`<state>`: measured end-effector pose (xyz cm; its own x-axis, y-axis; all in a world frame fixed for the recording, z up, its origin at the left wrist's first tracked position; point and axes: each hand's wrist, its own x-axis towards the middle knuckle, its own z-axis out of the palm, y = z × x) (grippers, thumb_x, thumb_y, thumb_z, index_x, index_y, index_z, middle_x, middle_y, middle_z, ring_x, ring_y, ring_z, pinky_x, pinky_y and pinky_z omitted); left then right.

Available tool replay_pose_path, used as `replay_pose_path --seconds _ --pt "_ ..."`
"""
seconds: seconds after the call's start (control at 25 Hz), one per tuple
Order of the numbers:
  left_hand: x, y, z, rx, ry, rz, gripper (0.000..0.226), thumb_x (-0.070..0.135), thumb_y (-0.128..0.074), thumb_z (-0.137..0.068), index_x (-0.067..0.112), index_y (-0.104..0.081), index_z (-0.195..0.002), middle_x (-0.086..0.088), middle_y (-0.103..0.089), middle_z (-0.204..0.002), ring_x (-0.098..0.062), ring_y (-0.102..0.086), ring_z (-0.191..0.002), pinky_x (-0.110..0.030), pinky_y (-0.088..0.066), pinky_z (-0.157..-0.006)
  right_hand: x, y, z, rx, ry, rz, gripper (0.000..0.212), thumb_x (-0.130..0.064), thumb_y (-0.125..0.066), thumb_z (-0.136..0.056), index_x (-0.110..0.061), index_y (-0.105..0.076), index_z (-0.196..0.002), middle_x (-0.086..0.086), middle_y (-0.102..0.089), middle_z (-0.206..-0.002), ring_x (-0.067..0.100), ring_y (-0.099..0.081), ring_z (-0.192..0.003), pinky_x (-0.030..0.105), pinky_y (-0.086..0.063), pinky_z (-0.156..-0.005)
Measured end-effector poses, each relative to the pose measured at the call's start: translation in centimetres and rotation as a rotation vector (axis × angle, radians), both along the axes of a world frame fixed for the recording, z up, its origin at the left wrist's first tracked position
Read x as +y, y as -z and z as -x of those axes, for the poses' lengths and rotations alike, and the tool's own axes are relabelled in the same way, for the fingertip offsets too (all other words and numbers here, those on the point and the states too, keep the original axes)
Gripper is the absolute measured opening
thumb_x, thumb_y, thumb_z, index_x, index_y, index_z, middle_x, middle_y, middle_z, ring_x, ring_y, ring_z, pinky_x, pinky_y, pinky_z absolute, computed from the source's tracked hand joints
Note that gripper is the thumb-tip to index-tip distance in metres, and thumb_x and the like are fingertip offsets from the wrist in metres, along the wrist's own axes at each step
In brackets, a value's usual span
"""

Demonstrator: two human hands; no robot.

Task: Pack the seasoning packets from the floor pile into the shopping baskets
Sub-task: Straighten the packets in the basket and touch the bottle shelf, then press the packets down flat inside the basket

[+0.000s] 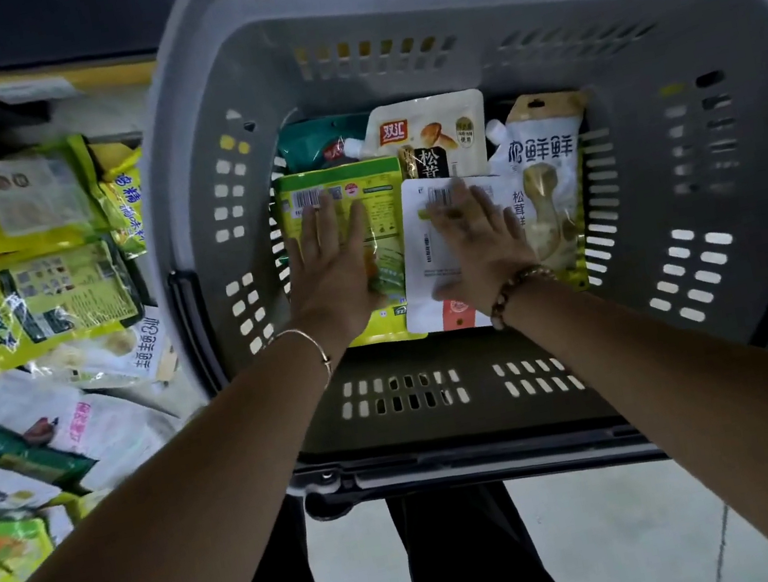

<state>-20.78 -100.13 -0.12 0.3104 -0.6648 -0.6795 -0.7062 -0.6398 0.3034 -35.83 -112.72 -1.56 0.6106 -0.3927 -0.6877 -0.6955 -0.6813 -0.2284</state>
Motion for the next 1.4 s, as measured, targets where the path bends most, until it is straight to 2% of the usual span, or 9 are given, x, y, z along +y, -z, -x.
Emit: replay_pose_path --seconds 0.12,0.24,0.52,0.64,0.72,0.92,1.12,1.28,1.4 --pt "0.5 1.0 0.0 0.022 0.129 -0.050 0.120 0.046 -0.074 -0.074 0.022 0.015 -0.150 -0.010 0.028 -0.155 -0.033 0.020 -0.143 -0.051 0.003 -0.115 1.0 0.2 0.1 0.028 -0.092 -0.006 0.112 -0.049 -0.074 -0.068 -0.032 0.003 -0.147 0.003 0.021 -0.154 0.029 0.014 -0.142 0.049 0.002 -0.112" --pt "0.9 1.4 0.7 0.003 0.123 -0.053 0.120 0.043 -0.074 -0.074 0.022 0.017 -0.149 -0.010 0.029 -0.154 -0.033 0.018 -0.143 -0.051 -0.001 -0.115 1.7 0.4 1.1 0.053 -0.081 0.027 0.113 -0.048 -0.073 -0.069 -0.032 0.007 -0.147 0.002 0.024 -0.153 0.027 0.017 -0.142 0.050 0.000 -0.113" --pt "1.4 2.5 2.9 -0.154 0.124 0.008 0.114 0.039 -0.073 -0.077 0.017 0.012 -0.150 -0.017 0.020 -0.156 -0.039 0.012 -0.144 -0.050 -0.007 -0.116 4.1 1.6 0.9 0.134 -0.061 0.128 0.097 -0.036 -0.060 -0.085 -0.027 0.016 -0.146 0.007 0.027 -0.152 0.032 0.022 -0.140 0.056 0.003 -0.111" --pt "1.5 2.2 2.2 -0.137 0.122 0.023 0.114 0.042 -0.075 -0.073 0.020 0.004 -0.152 -0.013 0.015 -0.158 -0.036 0.008 -0.145 -0.049 -0.010 -0.116 4.1 1.2 0.3 0.148 -0.036 0.125 0.088 -0.030 -0.054 -0.089 -0.027 0.012 -0.147 0.008 0.026 -0.153 0.033 0.021 -0.140 0.056 0.003 -0.111" --pt "1.0 1.7 1.7 -0.086 0.091 0.010 0.111 0.040 -0.077 -0.073 0.020 -0.002 -0.152 -0.012 0.011 -0.159 -0.035 0.004 -0.146 -0.050 -0.014 -0.115 3.6 0.4 0.4 0.150 -0.038 0.104 0.094 -0.029 -0.060 -0.084 -0.028 0.010 -0.147 0.007 0.024 -0.153 0.031 0.019 -0.141 0.054 0.000 -0.112" --pt "0.5 -2.5 1.0 -0.009 -0.073 0.019 0.080 0.037 -0.070 -0.080 0.020 -0.027 -0.146 -0.011 -0.016 -0.157 -0.032 -0.024 -0.140 -0.045 -0.031 -0.109 2.0 -3.6 -0.4 0.115 0.050 0.046 0.081 -0.012 -0.058 -0.087 -0.027 -0.008 -0.149 0.005 0.003 -0.157 0.026 -0.002 -0.144 0.045 -0.013 -0.115" --pt "2.2 -9.5 0.2 -0.041 -0.352 0.316 0.052 0.029 -0.064 -0.083 0.020 -0.049 -0.132 -0.003 -0.045 -0.141 -0.026 -0.049 -0.122 -0.036 -0.048 -0.086 2.7 -9.3 -3.5 -0.055 0.205 0.065 0.070 -0.025 -0.060 -0.087 -0.022 -0.022 -0.146 0.006 -0.015 -0.155 0.027 -0.020 -0.140 0.044 -0.028 -0.111" --pt "5.5 -14.8 -2.4 -0.058 -0.477 0.623 0.040 0.025 -0.064 -0.080 0.014 -0.061 -0.119 -0.006 -0.060 -0.123 -0.030 -0.063 -0.100 -0.037 -0.053 -0.071 5.6 -14.1 -6.7 -0.408 0.300 0.105 0.054 -0.013 -0.062 -0.085 -0.011 -0.042 -0.136 0.012 -0.041 -0.141 0.031 -0.042 -0.127 0.042 -0.040 -0.102" --pt "9.7 -17.5 -6.0 -0.100 -0.558 0.682 0.041 0.022 -0.065 -0.078 0.013 -0.061 -0.118 -0.004 -0.062 -0.118 -0.028 -0.064 -0.098 -0.034 -0.053 -0.071 9.5 -17.9 -10.3 -0.624 0.290 0.167 0.041 -0.011 -0.062 -0.085 -0.006 -0.054 -0.125 0.016 -0.054 -0.127 0.027 -0.052 -0.111 0.032 -0.041 -0.089"
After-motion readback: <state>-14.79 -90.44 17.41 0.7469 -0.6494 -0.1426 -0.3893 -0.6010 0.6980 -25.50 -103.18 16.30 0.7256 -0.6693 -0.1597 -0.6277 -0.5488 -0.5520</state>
